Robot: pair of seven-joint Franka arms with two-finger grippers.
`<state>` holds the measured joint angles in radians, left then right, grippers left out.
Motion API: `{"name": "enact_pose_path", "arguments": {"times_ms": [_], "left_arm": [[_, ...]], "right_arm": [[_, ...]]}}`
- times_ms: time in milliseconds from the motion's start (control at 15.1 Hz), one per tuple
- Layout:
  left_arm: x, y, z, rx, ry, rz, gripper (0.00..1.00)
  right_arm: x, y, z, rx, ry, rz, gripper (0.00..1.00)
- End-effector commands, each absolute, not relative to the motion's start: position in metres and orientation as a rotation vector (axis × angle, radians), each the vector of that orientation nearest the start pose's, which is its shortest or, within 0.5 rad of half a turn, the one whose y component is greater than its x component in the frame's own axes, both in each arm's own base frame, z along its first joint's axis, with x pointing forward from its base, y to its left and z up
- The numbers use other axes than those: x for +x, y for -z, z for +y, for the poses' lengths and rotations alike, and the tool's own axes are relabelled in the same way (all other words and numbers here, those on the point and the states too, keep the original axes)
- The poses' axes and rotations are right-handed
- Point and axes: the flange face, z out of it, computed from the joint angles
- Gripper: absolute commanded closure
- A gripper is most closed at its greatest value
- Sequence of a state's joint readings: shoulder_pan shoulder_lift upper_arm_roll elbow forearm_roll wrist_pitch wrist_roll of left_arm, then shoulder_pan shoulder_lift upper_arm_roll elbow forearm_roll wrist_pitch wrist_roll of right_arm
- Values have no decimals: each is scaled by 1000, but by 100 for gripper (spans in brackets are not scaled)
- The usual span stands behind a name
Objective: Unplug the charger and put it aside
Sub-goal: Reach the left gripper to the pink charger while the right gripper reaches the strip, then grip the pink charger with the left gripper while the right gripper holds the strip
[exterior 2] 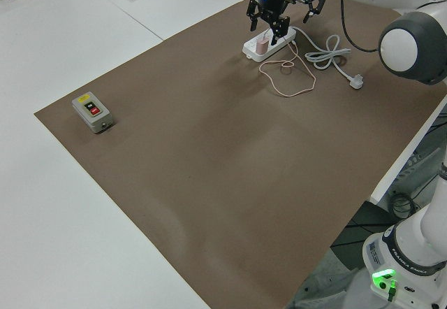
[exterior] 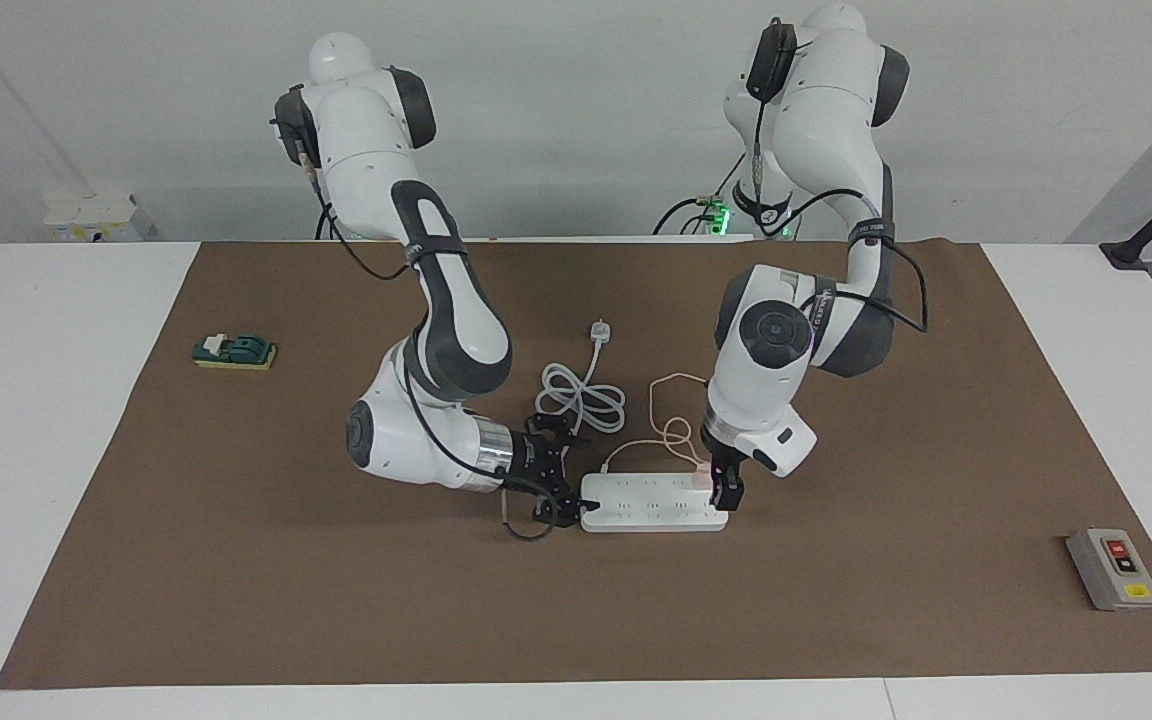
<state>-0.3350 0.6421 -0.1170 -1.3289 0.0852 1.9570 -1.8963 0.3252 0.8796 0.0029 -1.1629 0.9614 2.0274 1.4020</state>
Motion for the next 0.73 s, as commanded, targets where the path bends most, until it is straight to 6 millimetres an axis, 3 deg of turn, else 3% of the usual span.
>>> {"name": "enact_pose_path", "arguments": {"times_ms": [0, 463, 661], "left_arm": [[667, -348, -299, -2350, 51, -2065, 0], [659, -332, -297, -2330, 32, -2039, 10], [657, -328, -296, -2328, 32, -2029, 15]], "right_arm": [[729, -276, 312, -1750, -828, 1674, 0], [727, -250, 321, -1797, -768, 1642, 0], [724, -248, 324, -1813, -765, 1632, 0]]}}
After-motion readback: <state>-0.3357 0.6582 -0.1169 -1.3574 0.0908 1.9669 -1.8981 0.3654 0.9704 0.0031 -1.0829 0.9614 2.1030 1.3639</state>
